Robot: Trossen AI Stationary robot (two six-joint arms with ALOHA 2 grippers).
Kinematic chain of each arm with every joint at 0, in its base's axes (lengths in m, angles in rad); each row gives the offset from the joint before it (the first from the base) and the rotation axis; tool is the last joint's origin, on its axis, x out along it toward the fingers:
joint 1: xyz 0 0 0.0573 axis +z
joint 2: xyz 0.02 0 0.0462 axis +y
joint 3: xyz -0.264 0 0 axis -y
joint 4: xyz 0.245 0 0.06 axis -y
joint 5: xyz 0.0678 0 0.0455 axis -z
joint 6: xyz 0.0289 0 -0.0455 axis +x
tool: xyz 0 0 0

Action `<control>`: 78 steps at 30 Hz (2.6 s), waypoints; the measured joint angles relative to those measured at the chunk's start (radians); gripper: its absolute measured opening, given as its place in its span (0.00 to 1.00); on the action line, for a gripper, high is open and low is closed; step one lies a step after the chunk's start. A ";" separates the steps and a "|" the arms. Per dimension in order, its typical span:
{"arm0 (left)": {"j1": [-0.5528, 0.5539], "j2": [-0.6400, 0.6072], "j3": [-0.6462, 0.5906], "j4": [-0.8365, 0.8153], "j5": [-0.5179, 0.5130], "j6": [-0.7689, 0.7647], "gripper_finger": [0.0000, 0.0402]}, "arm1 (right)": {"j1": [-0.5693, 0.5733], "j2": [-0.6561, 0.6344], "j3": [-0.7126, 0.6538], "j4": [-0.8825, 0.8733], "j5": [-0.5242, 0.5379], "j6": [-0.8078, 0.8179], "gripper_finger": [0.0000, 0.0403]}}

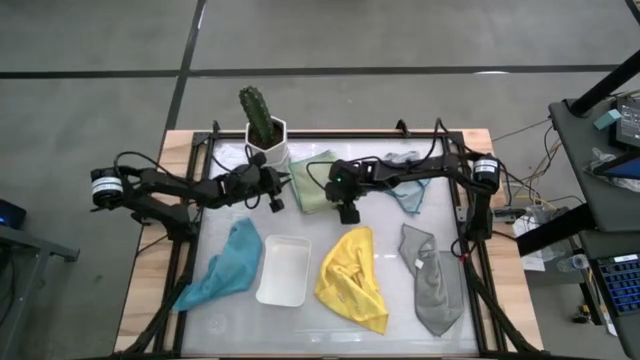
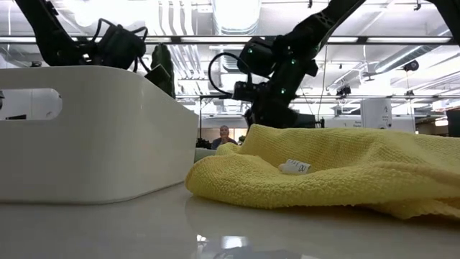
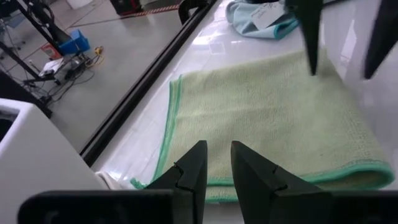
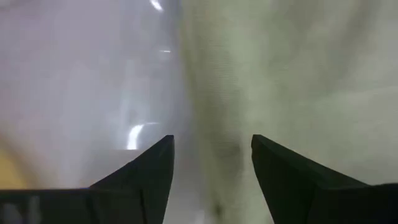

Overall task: Fold microfiber towels
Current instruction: Fold the green microfiber towel

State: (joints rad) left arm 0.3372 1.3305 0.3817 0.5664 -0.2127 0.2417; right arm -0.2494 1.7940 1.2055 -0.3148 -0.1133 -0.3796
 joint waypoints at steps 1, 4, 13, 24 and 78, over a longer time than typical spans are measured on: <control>-0.002 -0.002 0.001 -0.001 0.000 0.000 0.14 | 0.003 0.002 -0.008 0.025 0.014 -0.010 0.51; -0.008 -0.005 0.004 0.001 0.000 0.000 0.14 | 0.005 0.003 -0.038 0.094 0.011 -0.029 0.51; -0.012 -0.005 0.024 0.000 0.000 0.000 0.14 | 0.005 0.008 -0.136 0.263 0.010 -0.042 0.46; -0.012 -0.005 0.046 0.001 0.000 0.000 0.14 | 0.005 0.035 -0.197 0.359 0.005 -0.051 0.35; -0.002 0.418 0.147 0.126 0.094 0.029 0.14 | -0.012 -0.030 0.213 -0.210 -0.158 -0.036 0.02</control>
State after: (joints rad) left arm 0.3347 1.7489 0.5287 0.6920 -0.1183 0.2710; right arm -0.2613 1.7637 1.4181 -0.5252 -0.2714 -0.4156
